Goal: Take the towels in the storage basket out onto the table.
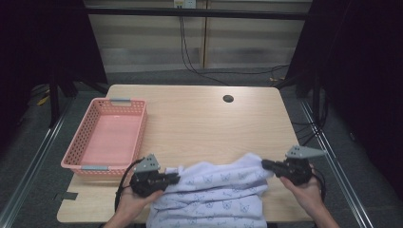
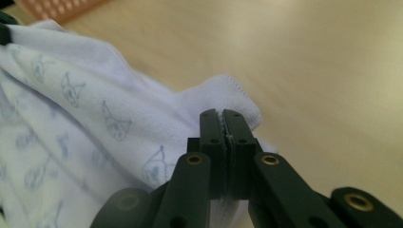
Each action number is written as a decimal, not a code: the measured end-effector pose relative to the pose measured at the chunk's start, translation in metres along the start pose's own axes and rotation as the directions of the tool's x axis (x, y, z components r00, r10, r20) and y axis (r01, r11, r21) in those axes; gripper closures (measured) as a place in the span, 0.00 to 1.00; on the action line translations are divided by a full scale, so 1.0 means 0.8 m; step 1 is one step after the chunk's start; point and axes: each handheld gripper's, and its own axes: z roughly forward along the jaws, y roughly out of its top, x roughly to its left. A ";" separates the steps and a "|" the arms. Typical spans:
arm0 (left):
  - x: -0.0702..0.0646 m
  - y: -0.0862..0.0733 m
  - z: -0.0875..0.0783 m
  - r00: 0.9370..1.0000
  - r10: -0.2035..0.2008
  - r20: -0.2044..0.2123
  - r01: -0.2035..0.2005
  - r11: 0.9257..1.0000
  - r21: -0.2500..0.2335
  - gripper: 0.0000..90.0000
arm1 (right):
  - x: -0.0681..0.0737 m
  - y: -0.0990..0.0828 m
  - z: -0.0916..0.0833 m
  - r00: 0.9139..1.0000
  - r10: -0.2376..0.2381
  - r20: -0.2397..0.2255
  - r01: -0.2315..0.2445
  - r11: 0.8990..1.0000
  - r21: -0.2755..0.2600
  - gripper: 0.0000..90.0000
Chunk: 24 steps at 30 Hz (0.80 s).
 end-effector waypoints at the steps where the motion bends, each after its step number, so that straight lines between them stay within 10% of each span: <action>1: -0.003 -0.006 0.000 1.000 0.008 0.004 -0.009 1.000 0.018 0.85 | 0.002 -0.013 0.001 1.000 0.017 -0.008 -0.017 0.999 0.032 0.98; 8: 0.023 0.003 -0.020 0.995 -0.091 -0.033 0.087 0.990 -0.115 0.68 | 0.006 -0.042 0.008 1.000 0.024 -0.013 -0.022 0.993 0.115 0.97; 12: 0.045 0.017 0.002 0.990 -0.140 0.005 0.140 0.987 -0.081 0.67 | 0.002 -0.041 0.011 1.000 0.022 -0.017 -0.020 0.994 0.108 0.86; 16: 0.043 0.016 0.026 0.994 -0.108 -0.001 0.108 0.994 0.013 0.54 | -0.001 -0.034 0.005 0.999 0.037 -0.001 -0.037 0.998 0.053 0.72; 24: 0.033 0.009 0.043 0.994 -0.097 0.050 0.092 0.992 0.090 0.66 | -0.006 -0.027 0.026 1.000 0.022 -0.015 -0.021 0.996 0.087 0.57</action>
